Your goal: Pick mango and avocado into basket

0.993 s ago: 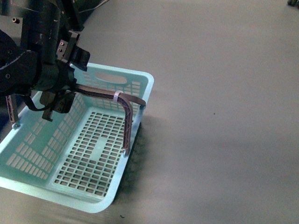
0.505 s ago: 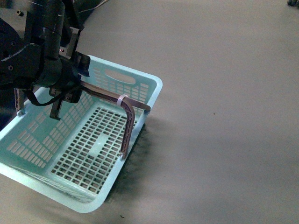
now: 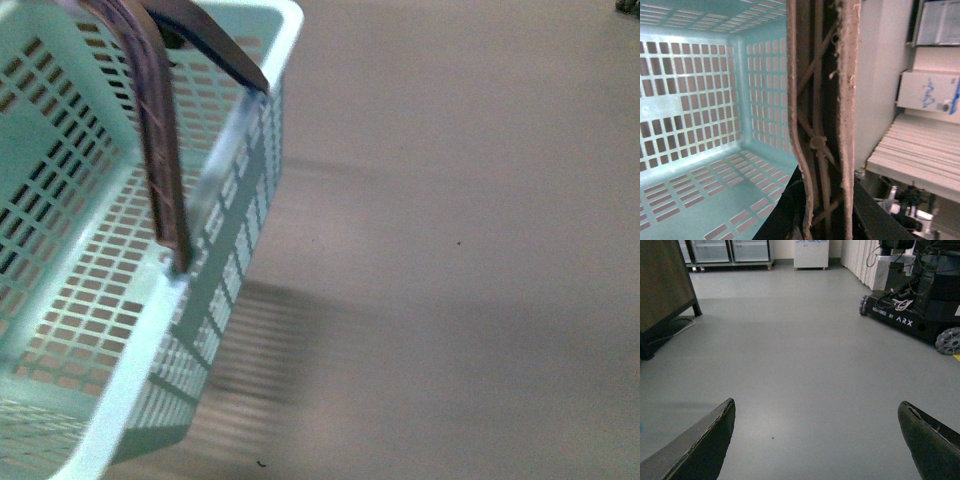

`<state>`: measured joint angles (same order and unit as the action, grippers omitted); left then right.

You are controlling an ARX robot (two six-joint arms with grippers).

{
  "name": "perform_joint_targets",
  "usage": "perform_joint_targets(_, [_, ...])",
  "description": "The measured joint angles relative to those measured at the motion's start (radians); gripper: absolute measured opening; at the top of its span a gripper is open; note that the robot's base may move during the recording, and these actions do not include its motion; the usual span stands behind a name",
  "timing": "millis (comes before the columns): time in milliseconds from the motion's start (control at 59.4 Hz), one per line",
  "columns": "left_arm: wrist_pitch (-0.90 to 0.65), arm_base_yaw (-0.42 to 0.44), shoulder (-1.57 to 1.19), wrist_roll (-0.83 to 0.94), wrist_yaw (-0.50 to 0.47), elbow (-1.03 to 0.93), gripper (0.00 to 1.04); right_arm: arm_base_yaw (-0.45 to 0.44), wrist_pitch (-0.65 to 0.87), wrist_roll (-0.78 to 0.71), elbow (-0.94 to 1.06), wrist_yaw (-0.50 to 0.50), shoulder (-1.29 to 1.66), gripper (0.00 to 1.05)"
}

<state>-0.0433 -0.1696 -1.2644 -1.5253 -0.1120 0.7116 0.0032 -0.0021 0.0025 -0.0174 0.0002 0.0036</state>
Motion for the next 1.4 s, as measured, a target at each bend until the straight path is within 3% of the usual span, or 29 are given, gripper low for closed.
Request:
perform_joint_targets(168, [0.239,0.089,0.379,0.001,0.039,0.002,0.08,0.0,0.0,0.0,0.0,0.0,0.0,0.96])
perform_joint_targets(488, [0.416,0.18,0.559,0.03,0.121,0.081,0.08,0.0,0.0,0.0,0.0,0.0,0.0,0.96])
perform_joint_targets(1397, [0.423,0.184,0.562,0.058,0.12,0.083,0.08,0.0,0.0,0.0,0.0,0.002,0.0,0.96])
